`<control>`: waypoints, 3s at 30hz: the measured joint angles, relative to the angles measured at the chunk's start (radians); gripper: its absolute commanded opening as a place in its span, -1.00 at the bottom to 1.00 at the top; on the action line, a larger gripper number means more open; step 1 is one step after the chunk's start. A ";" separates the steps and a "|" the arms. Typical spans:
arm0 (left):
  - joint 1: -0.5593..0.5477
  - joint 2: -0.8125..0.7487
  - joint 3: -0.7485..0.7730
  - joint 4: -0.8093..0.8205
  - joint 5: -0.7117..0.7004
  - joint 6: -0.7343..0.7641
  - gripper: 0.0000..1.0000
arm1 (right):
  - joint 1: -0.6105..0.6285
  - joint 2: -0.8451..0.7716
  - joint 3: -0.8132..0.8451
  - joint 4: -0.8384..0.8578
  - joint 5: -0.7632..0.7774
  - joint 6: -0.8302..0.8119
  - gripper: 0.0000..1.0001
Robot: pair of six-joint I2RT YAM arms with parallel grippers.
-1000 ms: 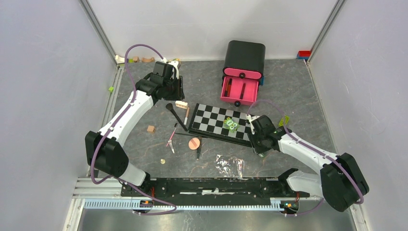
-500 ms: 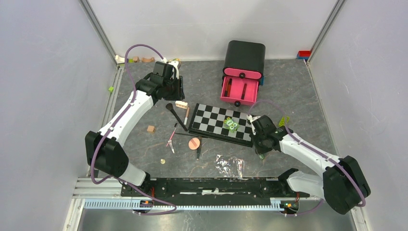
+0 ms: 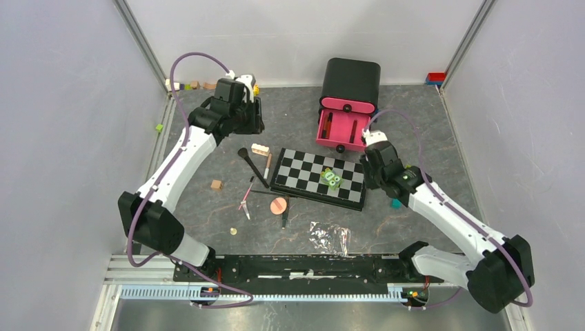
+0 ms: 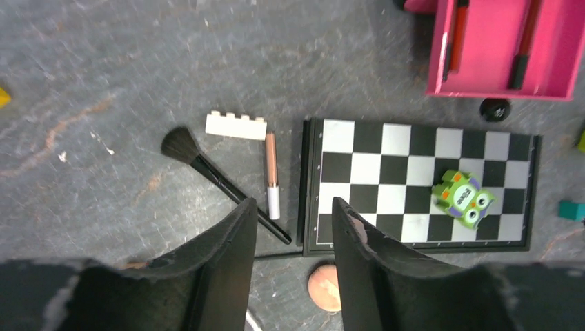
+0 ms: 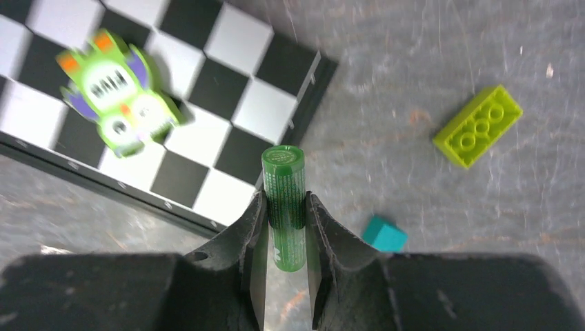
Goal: Organize the makeup
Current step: Pick up the makeup from the center of the board, then place the makeup in the drawer.
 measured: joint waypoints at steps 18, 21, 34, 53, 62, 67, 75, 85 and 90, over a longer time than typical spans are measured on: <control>0.001 -0.055 -0.017 0.048 -0.193 0.005 0.69 | -0.129 0.450 0.388 0.372 -0.174 0.134 -1.00; 0.000 -0.070 -0.022 0.054 -0.215 0.010 0.94 | -0.199 0.490 0.358 0.433 -0.216 0.207 -1.00; 0.001 -0.076 -0.026 0.067 -0.237 0.010 1.00 | -0.263 0.579 0.333 0.585 -0.264 0.333 -1.00; 0.001 -0.076 -0.028 0.067 -0.237 0.010 1.00 | -0.275 0.681 0.380 0.571 -0.224 0.308 -0.73; 0.001 -0.076 -0.028 0.068 -0.237 0.010 1.00 | -0.275 0.688 0.410 0.537 -0.195 0.271 -0.46; 0.001 -0.076 -0.028 0.067 -0.237 0.010 1.00 | -0.275 0.702 0.423 0.528 -0.194 0.253 -0.40; 0.001 -0.076 -0.028 0.067 -0.237 0.010 1.00 | -0.275 0.720 0.431 0.505 -0.195 0.238 -0.20; 0.001 -0.076 -0.028 0.067 -0.237 0.010 1.00 | -0.275 0.718 0.455 0.500 -0.198 0.227 -0.11; 0.001 -0.076 -0.028 0.067 -0.237 0.010 1.00 | -0.275 0.677 0.455 0.489 -0.206 0.224 -0.10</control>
